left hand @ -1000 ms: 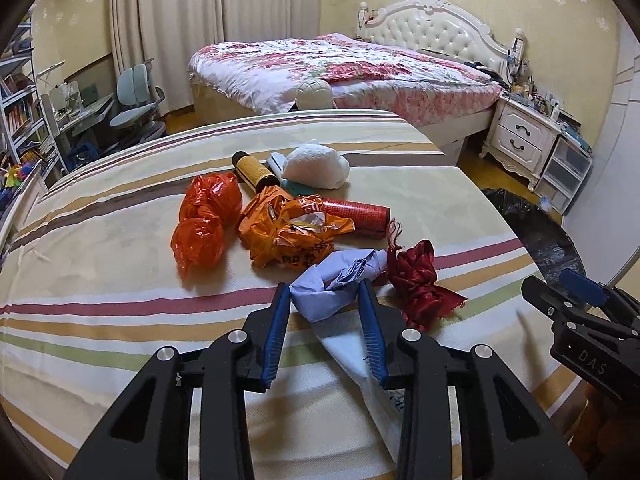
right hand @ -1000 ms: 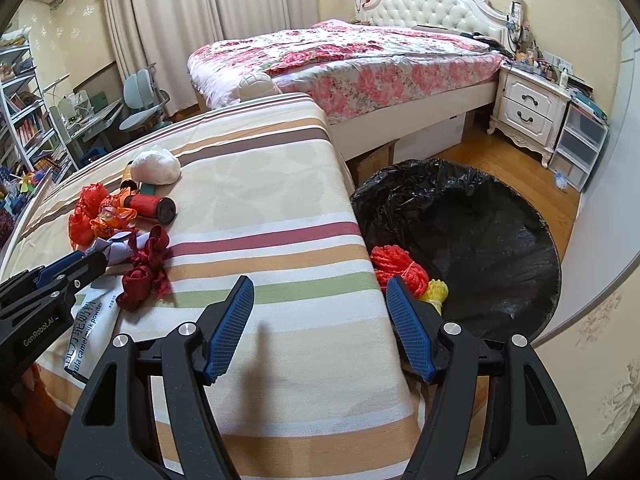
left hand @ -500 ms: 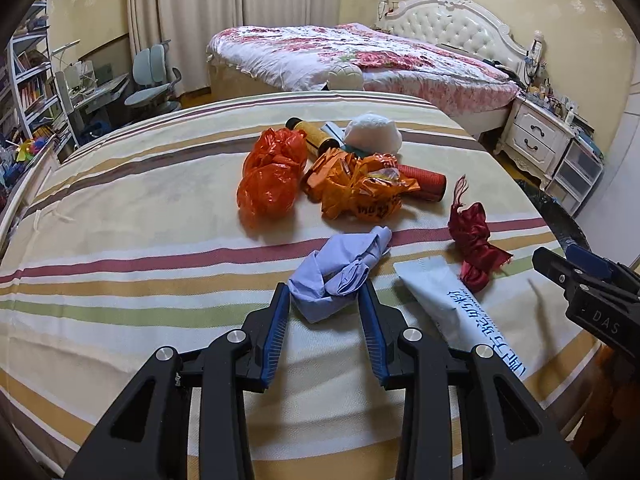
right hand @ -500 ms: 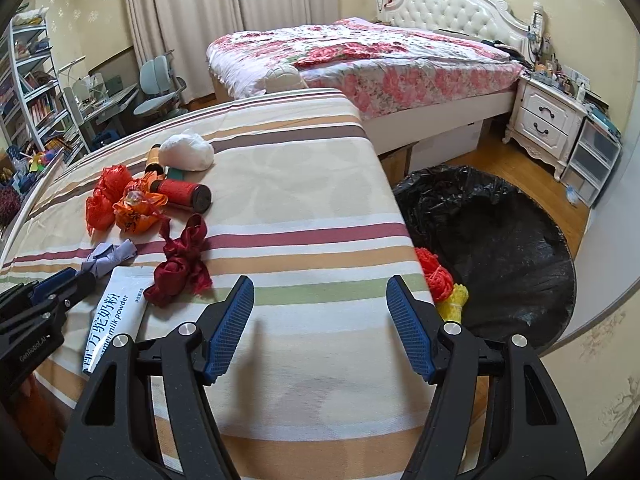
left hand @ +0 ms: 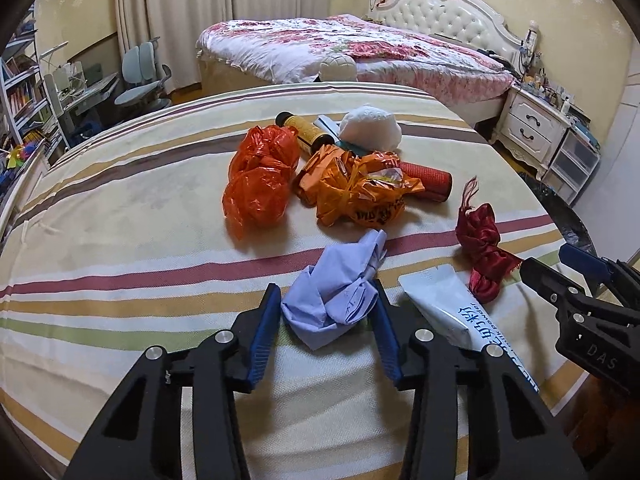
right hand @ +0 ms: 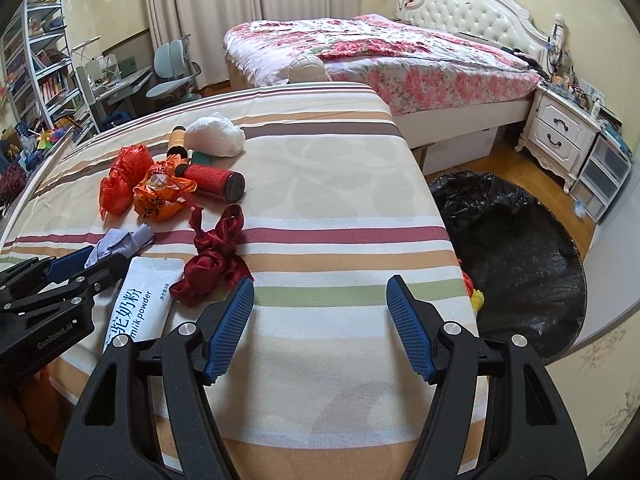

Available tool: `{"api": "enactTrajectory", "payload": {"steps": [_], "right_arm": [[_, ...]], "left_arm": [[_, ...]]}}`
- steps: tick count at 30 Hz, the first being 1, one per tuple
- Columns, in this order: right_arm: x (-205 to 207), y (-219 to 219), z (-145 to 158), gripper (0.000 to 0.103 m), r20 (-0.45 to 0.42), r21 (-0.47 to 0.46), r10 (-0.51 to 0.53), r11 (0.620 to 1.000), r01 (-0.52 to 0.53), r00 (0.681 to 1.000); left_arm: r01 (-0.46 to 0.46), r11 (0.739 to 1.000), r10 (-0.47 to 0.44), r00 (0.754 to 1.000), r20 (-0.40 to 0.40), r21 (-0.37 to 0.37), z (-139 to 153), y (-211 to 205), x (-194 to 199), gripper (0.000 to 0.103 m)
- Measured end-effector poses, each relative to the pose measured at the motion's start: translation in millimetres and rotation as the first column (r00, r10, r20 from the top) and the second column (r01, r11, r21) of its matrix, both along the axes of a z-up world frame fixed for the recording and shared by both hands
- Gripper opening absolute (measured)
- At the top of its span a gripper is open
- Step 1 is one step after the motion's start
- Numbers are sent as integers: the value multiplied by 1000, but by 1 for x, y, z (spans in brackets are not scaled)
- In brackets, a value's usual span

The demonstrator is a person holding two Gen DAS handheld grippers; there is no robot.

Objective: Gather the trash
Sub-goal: 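Grasp the dark red ribbon with the right tool while the left tool holds the blue cloth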

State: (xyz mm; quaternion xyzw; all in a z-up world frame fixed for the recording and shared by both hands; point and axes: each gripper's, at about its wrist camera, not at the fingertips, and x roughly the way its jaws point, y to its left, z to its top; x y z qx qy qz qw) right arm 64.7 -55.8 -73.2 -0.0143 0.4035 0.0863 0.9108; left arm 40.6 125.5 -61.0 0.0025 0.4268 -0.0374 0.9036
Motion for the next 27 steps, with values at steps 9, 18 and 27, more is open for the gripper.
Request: {"api": "enactTrajectory", "payload": {"steps": [9, 18, 27], "right_arm": [[-1, 17, 7, 67, 16, 6, 42, 999, -42, 999], [1, 37, 20, 67, 46, 7, 77, 997, -78, 996], [16, 49, 7, 67, -11, -42, 81, 996, -82, 997]], "left_arm": [[-45, 998, 43, 997, 60, 37, 7, 9, -16, 43], [-140, 988, 135, 987, 87, 58, 11, 36, -23, 43], [-179, 983, 175, 981, 88, 39, 10, 51, -25, 43]]}}
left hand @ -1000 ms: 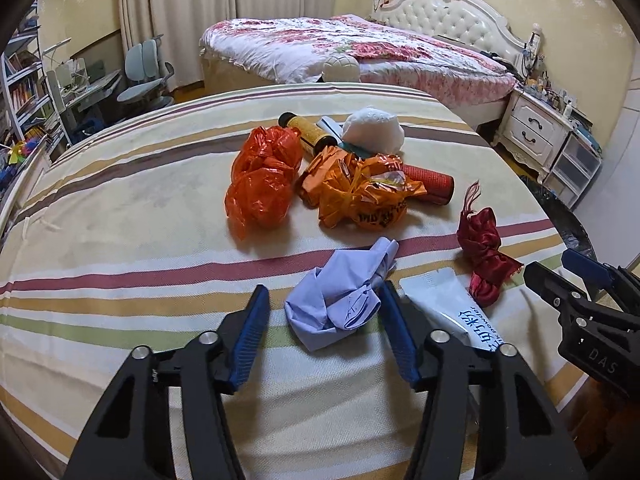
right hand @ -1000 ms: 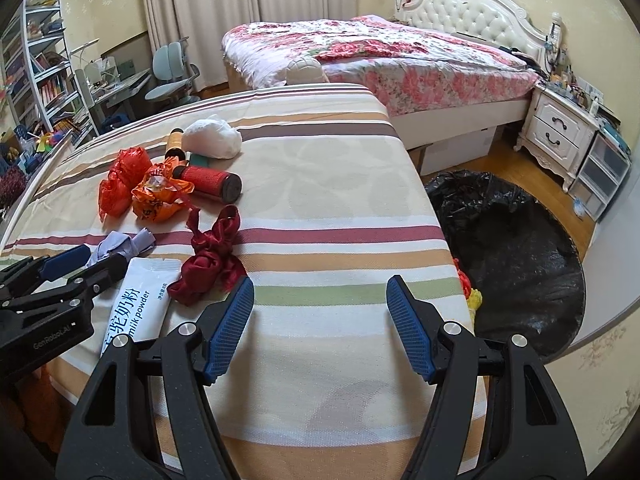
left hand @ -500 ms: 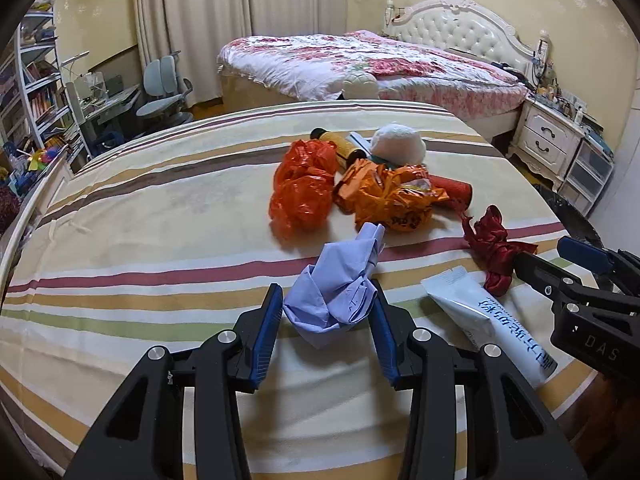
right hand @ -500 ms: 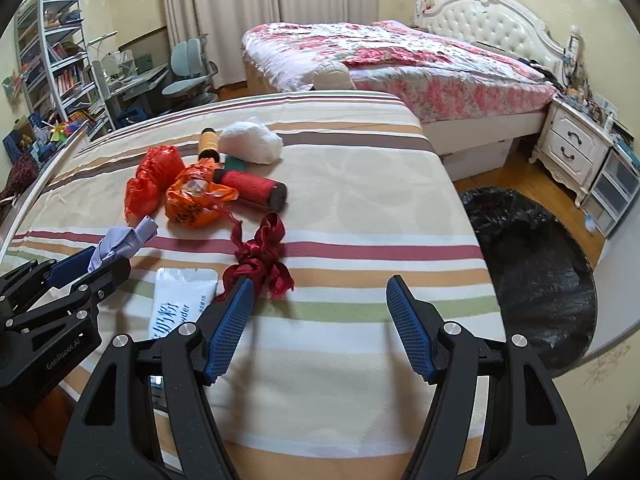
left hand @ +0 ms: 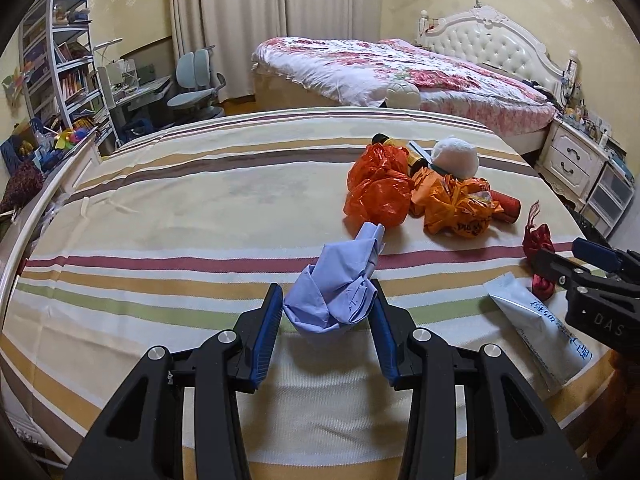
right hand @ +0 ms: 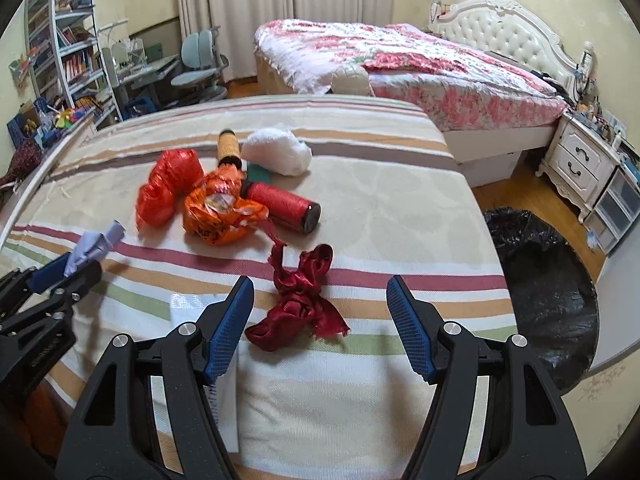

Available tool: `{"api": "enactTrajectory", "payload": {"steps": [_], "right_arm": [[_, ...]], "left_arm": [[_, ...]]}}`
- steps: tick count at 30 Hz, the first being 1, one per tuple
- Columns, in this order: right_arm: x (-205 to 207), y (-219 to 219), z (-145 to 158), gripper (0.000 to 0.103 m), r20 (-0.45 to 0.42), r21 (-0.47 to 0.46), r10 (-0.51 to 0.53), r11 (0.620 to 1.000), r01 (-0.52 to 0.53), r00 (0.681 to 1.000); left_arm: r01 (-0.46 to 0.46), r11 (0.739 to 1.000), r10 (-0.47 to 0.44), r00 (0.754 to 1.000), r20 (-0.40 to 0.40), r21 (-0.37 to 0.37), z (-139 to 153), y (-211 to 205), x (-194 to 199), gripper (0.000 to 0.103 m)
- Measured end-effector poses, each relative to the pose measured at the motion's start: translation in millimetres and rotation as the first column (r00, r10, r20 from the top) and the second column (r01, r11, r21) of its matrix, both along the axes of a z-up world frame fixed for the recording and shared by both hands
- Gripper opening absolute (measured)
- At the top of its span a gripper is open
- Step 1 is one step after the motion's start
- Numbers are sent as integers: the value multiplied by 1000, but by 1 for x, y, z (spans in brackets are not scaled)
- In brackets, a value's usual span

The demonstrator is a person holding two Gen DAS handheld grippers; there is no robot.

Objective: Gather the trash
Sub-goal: 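Grasp the dark red ribbon with the right tool while the left tool holds the blue cloth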

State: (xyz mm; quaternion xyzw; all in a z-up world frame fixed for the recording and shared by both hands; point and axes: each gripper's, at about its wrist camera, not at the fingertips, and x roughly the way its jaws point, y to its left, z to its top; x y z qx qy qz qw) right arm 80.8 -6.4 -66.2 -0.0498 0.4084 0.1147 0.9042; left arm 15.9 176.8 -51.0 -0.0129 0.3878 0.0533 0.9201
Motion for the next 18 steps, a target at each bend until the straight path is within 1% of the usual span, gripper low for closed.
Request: {"api": "enactTrajectory", "payload": {"steps": [3, 4, 6, 7, 8, 9, 10, 11, 16, 18], "right_arm": [[2, -4, -6, 67, -26, 8, -7, 1000, 7, 1000], [1, -5, -7, 63, -28, 15, -6, 1000, 6, 1000], [-1, -6, -7, 50, -31, 20, 3, 1000, -2, 1000], [-2, -6, -6, 46, -30, 22, 8, 1000, -7, 1000], [-3, -5, -6, 38, -31, 29, 15, 999, -14, 999], [-4, -5, -6, 33, -35, 40, 24, 999, -23, 999], [-5, -5, -6, 26, -37, 45, 31, 999, -29, 999], [-6, -5, -5, 23, -33, 44, 33, 999, -31, 999], [-12, -10, -2, 22, -21, 62, 27, 998, -25, 999], [-15, -15, 0, 22, -14, 71, 22, 997, -21, 1000]], "left_arm": [[5, 1000, -5, 1000, 4, -2, 1, -2, -2, 43], [6, 1000, -6, 1000, 3, -2, 0, -2, 0, 43], [7, 1000, -7, 1000, 3, 0, -1, -4, -1, 43], [6, 1000, -6, 1000, 4, 2, -1, -4, -1, 43], [5, 1000, -5, 1000, 5, 2, -1, -5, -1, 43], [5, 1000, -5, 1000, 6, -2, -1, -5, -2, 43], [4, 1000, -4, 1000, 7, -5, 0, -5, -2, 43], [3, 1000, -3, 1000, 8, -7, 0, -5, -2, 43], [1, 999, 0, 1000, 8, -47, 2, -7, -5, 43], [0, 999, 0, 1000, 8, -52, 2, -9, -6, 43]]}}
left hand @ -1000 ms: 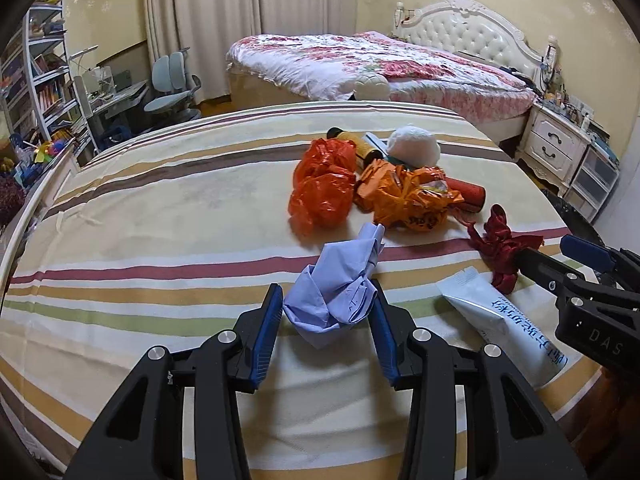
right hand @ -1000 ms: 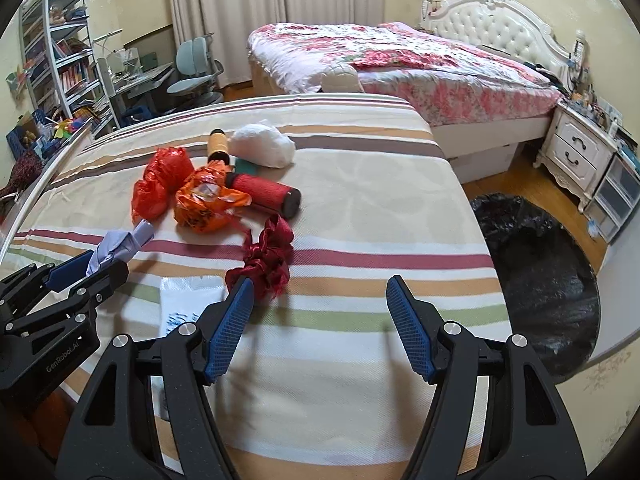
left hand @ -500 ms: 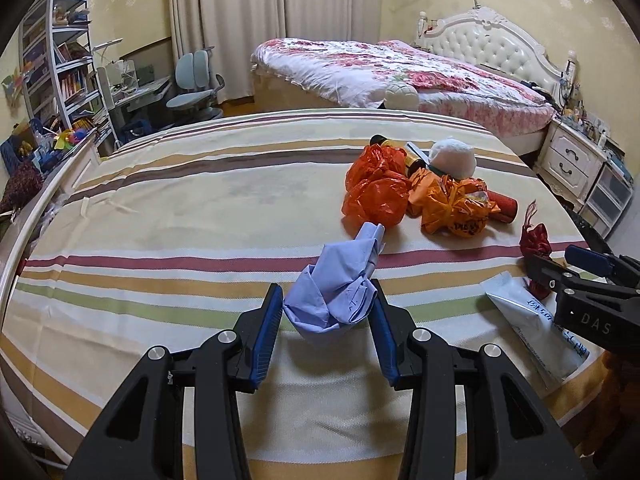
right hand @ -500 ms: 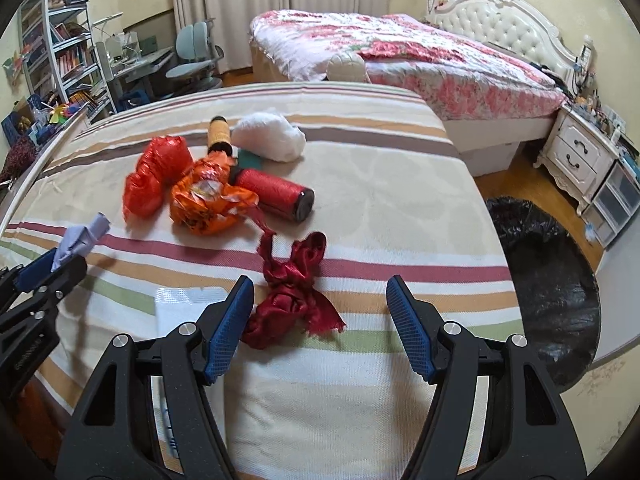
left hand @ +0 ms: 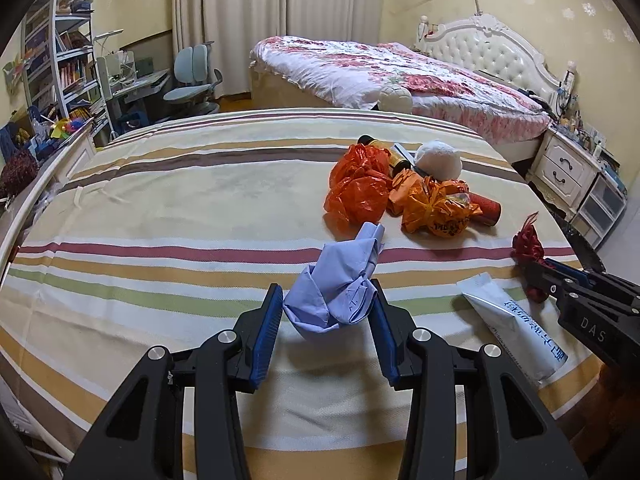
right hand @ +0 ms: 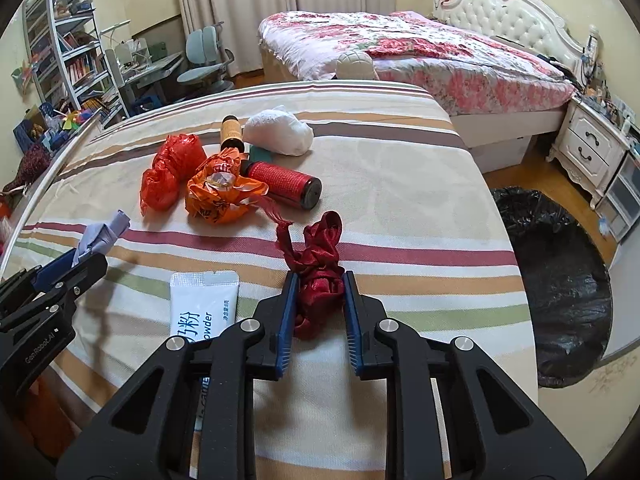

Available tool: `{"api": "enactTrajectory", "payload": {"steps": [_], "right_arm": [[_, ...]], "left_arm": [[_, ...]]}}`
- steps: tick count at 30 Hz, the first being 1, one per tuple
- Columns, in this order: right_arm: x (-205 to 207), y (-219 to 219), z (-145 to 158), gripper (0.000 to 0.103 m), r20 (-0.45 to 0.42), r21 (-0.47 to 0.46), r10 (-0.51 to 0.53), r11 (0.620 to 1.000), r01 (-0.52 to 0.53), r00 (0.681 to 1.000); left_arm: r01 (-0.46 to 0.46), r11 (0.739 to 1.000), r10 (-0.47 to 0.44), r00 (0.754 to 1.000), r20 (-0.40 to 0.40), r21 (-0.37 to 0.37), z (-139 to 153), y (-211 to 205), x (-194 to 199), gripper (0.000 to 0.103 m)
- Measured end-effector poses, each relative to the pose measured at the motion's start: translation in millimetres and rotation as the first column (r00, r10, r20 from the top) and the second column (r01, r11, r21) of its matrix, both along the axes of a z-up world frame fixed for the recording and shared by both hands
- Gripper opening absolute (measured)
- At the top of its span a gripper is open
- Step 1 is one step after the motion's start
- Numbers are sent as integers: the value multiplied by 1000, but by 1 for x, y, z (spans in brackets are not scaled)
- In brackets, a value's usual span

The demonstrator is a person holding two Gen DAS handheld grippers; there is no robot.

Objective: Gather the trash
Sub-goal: 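Carry the blue cloth and red ribbon over the trash bin with both tools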

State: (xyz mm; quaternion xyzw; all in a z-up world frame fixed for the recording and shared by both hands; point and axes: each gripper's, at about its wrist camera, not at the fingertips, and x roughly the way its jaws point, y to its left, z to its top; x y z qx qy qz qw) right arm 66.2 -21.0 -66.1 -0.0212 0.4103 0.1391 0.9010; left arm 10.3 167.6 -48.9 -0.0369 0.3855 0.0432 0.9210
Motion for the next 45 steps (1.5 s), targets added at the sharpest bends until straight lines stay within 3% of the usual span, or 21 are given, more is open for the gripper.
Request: {"api": "enactTrajectory", "payload": {"steps": [14, 25, 35, 45], "right_arm": [[-16, -57, 22, 22, 80, 21, -99, 995, 98, 992], [-10, -141, 33, 22, 127, 14, -279, 960, 279, 952], [10, -194, 19, 22, 117, -4, -381, 923, 384, 917], [24, -221, 11, 22, 100, 8, -416, 909, 418, 904]], "left_arm": [[61, 998, -61, 996, 60, -11, 24, -41, -9, 43], [232, 973, -230, 968, 95, -12, 43, -134, 14, 43], [355, 935, -355, 930, 92, 14, 39, -219, 47, 43], [373, 927, -374, 926, 43, 37, 21, -259, 80, 43]]}}
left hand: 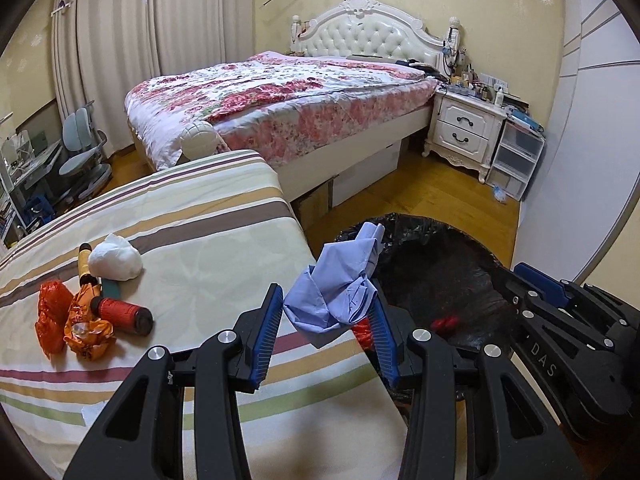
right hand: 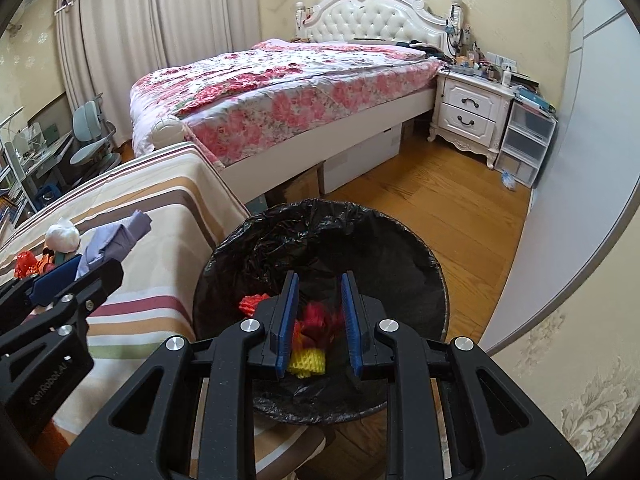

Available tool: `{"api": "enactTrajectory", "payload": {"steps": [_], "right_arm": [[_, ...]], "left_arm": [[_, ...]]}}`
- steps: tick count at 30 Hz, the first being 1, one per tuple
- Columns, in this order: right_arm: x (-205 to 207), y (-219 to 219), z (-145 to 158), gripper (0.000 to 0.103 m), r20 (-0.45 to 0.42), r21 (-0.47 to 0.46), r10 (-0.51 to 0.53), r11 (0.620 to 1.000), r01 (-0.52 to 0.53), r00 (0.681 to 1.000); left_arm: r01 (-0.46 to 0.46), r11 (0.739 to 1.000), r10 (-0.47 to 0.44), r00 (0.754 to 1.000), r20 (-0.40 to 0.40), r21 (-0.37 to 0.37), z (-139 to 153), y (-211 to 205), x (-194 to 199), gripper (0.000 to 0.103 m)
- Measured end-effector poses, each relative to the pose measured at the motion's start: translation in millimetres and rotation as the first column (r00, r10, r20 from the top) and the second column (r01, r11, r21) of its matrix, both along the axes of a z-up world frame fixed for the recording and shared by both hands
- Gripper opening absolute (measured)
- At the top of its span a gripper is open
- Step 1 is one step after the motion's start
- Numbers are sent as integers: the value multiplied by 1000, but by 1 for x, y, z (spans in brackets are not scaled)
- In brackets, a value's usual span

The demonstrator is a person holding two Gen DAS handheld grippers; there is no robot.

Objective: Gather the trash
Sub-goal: 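Carry the blue cloth and red ribbon over the trash bin with both tools, then open both tools to drop the cloth and ribbon into the bin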

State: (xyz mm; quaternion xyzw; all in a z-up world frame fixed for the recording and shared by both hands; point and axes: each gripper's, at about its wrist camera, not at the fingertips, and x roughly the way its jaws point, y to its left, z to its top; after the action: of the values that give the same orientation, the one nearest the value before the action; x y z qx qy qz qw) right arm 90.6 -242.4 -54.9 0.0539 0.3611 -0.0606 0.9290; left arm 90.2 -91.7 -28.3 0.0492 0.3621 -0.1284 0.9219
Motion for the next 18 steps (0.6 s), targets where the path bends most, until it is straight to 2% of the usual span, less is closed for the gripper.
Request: {"api": "enactTrajectory", "payload": {"steps": [18], "right_arm": [[4, -13, -12, 22, -28, 18, -30, 999, 31, 999]], "left_arm": [[12, 998, -11, 1000, -20, 55, -17, -22, 20, 43]]}}
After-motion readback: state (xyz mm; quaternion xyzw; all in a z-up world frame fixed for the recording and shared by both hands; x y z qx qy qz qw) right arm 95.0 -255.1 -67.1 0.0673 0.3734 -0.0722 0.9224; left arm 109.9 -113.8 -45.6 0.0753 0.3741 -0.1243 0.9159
